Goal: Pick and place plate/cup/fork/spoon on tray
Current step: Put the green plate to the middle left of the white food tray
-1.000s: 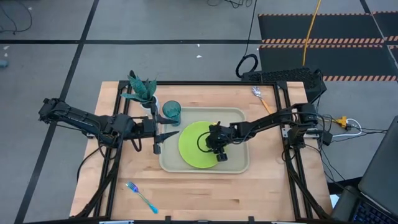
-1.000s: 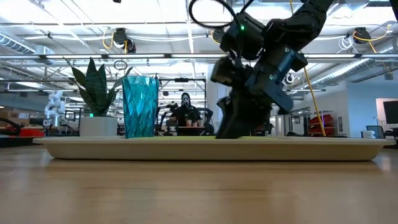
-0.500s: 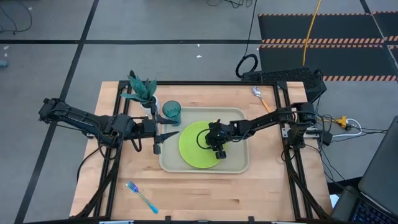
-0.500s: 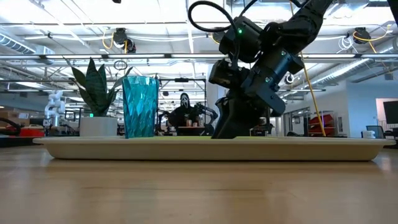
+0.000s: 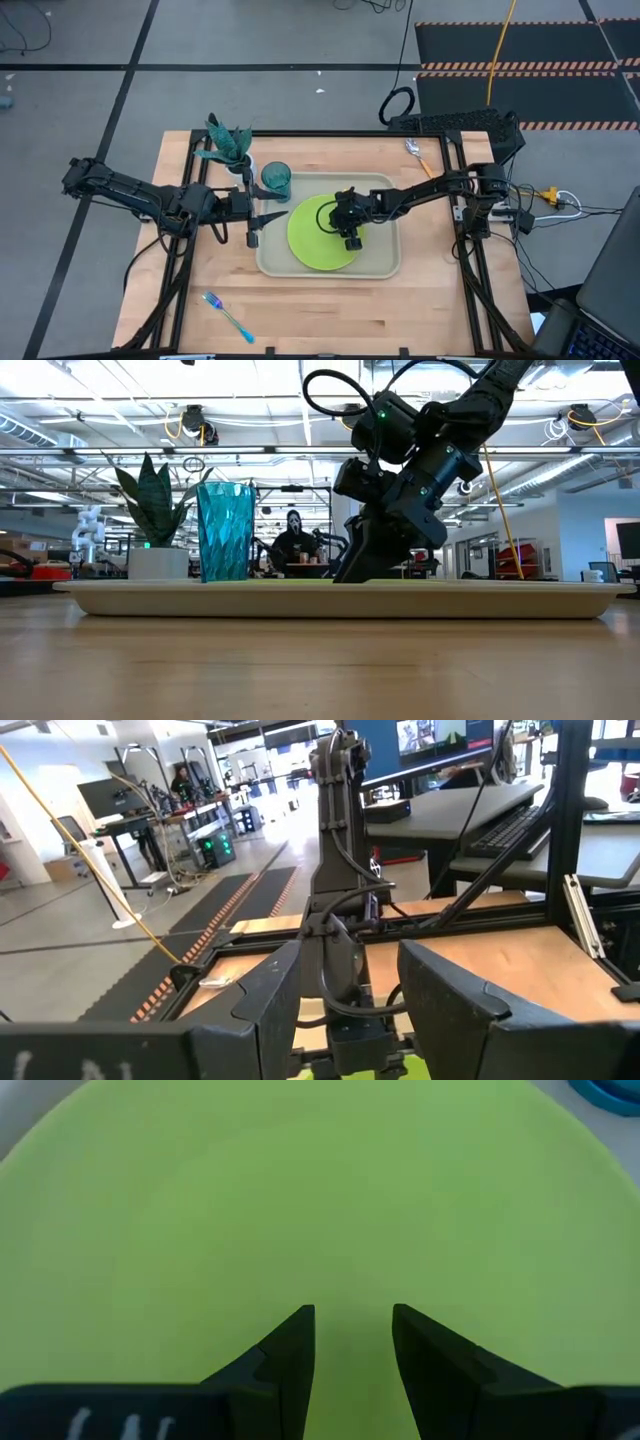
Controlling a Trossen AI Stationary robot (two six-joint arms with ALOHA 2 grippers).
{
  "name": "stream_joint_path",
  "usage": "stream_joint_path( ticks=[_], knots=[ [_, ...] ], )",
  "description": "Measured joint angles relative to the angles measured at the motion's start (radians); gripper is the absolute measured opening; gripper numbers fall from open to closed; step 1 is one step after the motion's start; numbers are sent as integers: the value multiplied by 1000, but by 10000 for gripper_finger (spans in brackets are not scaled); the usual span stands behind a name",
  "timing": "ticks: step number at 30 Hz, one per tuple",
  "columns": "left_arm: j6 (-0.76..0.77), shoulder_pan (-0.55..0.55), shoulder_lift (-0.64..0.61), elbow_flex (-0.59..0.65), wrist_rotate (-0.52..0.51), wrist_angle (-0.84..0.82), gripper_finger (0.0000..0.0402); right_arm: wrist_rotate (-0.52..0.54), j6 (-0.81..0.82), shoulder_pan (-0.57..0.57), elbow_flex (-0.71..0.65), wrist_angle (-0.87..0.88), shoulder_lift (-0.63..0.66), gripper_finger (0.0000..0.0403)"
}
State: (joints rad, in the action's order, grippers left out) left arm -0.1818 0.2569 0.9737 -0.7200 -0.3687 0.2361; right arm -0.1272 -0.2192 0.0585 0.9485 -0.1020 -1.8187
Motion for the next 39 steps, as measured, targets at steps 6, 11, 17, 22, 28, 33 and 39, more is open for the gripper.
stream_joint_path(
  ticks=[6,11,17,22,28,33,39],
  knots=[
    [0,0,0,0,0,0,172,1,-6,14,0,-1,0,130],
    [0,0,0,0,0,0,172,6,-24,26,0,-10,0,130],
    [-1,0,0,0,0,1,172,53,-59,28,0,-31,0,130],
    [-1,0,0,0,0,1,172,81,-60,28,0,-54,-37,130],
    [-12,0,0,0,-1,0,172,154,-80,15,2,-80,-54,130],
    [-19,0,0,0,-1,0,172,158,-79,15,0,-113,-54,130],
    [-19,0,0,0,-1,0,172,187,-78,17,0,-116,-54,130]
  ],
)
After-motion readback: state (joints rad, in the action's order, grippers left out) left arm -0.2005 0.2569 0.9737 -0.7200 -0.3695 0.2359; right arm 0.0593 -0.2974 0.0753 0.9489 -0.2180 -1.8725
